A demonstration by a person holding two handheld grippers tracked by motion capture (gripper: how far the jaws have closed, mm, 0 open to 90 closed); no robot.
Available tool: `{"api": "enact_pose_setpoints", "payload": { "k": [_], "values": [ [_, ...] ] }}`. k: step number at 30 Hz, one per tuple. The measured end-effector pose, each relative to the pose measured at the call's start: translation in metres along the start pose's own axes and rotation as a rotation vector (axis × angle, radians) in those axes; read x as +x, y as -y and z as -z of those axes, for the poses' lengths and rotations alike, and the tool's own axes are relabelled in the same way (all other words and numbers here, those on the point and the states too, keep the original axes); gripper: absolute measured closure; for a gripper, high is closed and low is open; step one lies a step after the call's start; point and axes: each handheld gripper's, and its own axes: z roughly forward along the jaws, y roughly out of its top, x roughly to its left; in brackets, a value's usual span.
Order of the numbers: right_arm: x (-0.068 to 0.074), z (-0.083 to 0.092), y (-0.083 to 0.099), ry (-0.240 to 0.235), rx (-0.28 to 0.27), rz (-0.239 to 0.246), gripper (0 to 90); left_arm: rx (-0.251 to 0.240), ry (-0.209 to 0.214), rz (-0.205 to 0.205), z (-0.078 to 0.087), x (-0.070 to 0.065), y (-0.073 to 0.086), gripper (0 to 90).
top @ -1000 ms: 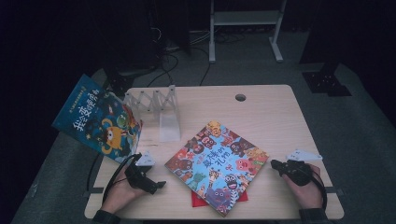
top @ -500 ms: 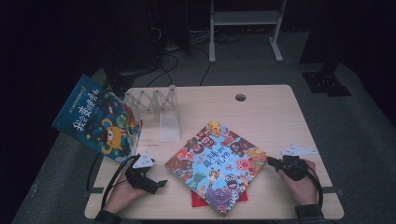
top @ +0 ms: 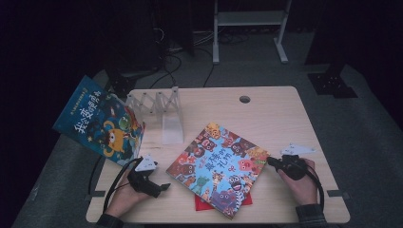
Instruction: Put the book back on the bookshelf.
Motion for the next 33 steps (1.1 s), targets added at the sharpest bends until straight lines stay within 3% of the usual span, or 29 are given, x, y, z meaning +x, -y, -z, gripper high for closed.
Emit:
{"api": "enact_pose_setpoints", "payload": {
  "k": [22, 31, 33],
  "values": [
    [0.006, -0.019, -0.024, -0.021, -0.016, 0.026, 88.6, 0.000, 0.003, -0.002, 0.000, 0.000, 0.000, 0.0],
    [0.001, -0.033, -0.045, -0.051, -0.066, -0.006, 58.8, -0.001, 0.013, -0.011, 0.001, -0.001, 0.001, 0.0],
    [-0.002, -0.038, -0.050, -0.070, -0.054, -0.009, 52.1, 0.001, 0.020, -0.013, 0.001, -0.001, 0.001, 0.0]
  ]
}}
